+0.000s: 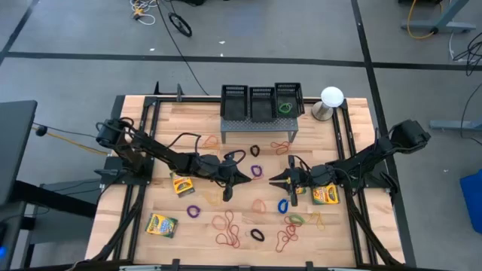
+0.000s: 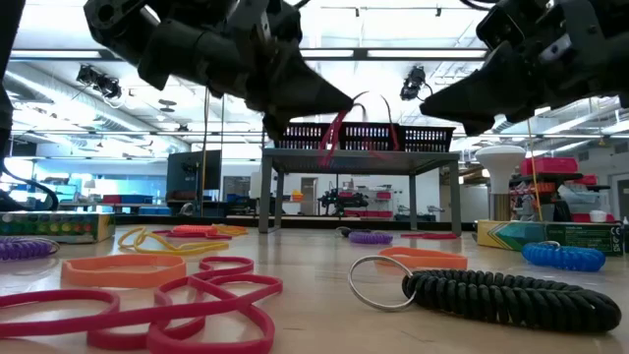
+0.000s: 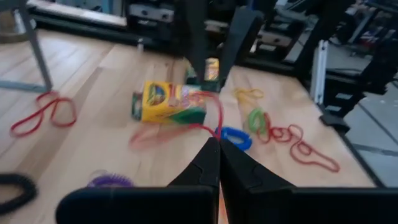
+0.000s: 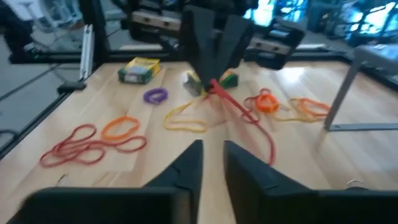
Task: Sort rubber bands into baskets
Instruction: Put the red rubber band into the middle black black basket on the shelf
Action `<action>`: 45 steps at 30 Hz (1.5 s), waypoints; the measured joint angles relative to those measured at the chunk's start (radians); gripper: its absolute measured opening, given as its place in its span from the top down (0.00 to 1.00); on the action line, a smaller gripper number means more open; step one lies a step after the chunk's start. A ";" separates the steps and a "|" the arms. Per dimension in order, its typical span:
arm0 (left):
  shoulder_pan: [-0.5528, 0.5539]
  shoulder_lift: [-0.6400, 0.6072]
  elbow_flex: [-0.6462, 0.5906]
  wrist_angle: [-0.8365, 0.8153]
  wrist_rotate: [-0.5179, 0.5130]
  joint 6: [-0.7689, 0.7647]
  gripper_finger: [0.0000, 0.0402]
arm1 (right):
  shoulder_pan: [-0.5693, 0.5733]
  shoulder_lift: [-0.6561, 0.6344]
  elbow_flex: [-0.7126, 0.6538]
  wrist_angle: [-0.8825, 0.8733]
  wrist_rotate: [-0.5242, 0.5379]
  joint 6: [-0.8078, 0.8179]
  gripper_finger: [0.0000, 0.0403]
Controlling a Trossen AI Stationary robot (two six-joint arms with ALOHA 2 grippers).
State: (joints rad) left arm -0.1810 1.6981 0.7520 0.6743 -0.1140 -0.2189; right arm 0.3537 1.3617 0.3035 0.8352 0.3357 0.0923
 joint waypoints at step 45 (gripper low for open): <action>0.009 -0.386 -0.280 0.044 -0.006 0.182 0.68 | -0.045 0.273 0.323 0.031 0.075 -0.209 0.99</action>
State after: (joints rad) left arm -0.1720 1.3124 0.4718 0.7180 -0.1204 -0.0371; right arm 0.3090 1.6344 0.6262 0.8661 0.4106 -0.1171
